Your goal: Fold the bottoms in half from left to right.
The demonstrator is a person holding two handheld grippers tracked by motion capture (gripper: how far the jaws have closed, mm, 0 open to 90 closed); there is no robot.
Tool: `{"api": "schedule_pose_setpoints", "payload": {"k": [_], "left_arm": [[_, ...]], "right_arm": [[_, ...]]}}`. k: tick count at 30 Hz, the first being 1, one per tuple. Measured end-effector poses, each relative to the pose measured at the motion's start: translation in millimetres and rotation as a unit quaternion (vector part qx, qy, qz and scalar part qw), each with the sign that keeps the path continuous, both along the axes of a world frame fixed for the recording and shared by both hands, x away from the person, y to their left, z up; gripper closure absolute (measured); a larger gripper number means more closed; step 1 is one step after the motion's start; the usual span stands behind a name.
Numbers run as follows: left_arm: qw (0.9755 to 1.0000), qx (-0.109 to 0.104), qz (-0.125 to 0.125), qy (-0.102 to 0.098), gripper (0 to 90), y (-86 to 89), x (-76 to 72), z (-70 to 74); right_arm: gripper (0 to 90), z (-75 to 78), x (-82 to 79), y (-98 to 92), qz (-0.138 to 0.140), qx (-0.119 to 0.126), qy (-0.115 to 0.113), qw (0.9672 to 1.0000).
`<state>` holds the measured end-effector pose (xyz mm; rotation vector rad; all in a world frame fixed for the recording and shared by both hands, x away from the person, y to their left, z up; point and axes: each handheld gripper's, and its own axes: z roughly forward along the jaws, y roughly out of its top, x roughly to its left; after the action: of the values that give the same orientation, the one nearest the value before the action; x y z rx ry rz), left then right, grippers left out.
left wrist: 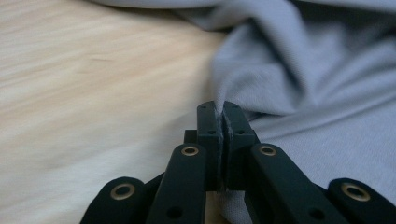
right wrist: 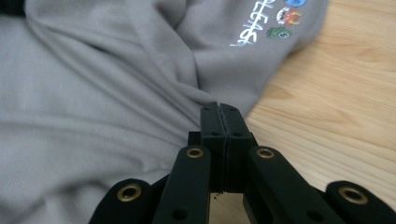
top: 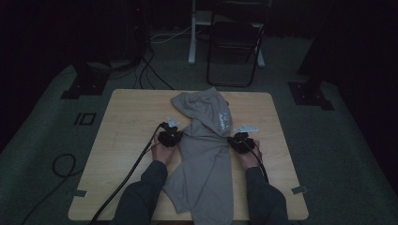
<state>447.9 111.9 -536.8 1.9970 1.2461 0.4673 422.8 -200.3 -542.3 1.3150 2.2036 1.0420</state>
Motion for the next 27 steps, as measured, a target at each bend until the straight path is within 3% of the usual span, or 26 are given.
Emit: {"api": "schedule_pose_setpoints", "payload": {"k": [3, 7, 8, 9, 11, 13, 16, 18, 22, 26, 27], "left_arm": [[0.9997, 0.001, 0.023, -0.001, 87.8, 7.7, 8.6, -0.4], [0.999, 0.025, 0.038, -0.002, 84.6, 10.9, 14.9, -1.4], [0.9986, 0.032, 0.043, -0.004, 81.8, 12.1, 15.4, -1.3], [0.9984, 0.033, 0.045, -0.006, 75.1, 14.3, 15.4, -1.0], [0.9984, 0.036, 0.044, -0.007, 59.4, 16.6, 15.1, -0.4], [0.9981, 0.055, 0.027, -0.011, 55.2, 19.6, 8.0, 5.3], [0.9971, 0.072, 0.006, -0.025, 50.6, 16.6, -6.1, 12.7], [0.997, 0.065, -0.003, -0.042, 51.5, 13.9, -16.2, 14.4], [0.998, 0.047, -0.014, -0.04, 52.9, 12.1, -23.2, 9.3], [0.9982, 0.053, -0.011, -0.026, 55.9, 14.0, -19.9, -3.0], [0.9987, 0.043, -0.013, -0.027, 55.9, 15.8, -19.6, -6.0]], "right_arm": [[89.7, -2.3, 9.3, 9.6, 0.006, 0.001, 0.0, 1.0], [86.7, 1.8, 21.8, 24.8, -0.001, -0.045, -0.007, 0.9989], [85.6, 1.8, 25.6, 25.5, -0.014, -0.068, -0.009, 0.9976], [83.4, 2.1, 29.0, 23.5, -0.023, -0.07, -0.009, 0.9972], [79.7, 2.7, 32.3, 19.7, -0.032, -0.064, -0.003, 0.9974], [71.9, 6.1, 33.2, 11.2, -0.051, -0.057, 0.01, 0.997], [66.8, 16.1, 21.6, 11.4, -0.031, -0.033, 0.004, 0.999], [65.3, 22.8, 13.9, 18.3, -0.015, -0.018, 0.0, 0.9997], [62.8, 32.5, 0.9, 42.0, 0.034, -0.005, -0.016, 0.9993], [57.6, 31.5, -1.8, 67.9, 0.072, -0.001, -0.012, 0.9973], [54.7, 30.0, -0.7, 74.1, 0.079, 0.001, -0.009, 0.9968]]}}
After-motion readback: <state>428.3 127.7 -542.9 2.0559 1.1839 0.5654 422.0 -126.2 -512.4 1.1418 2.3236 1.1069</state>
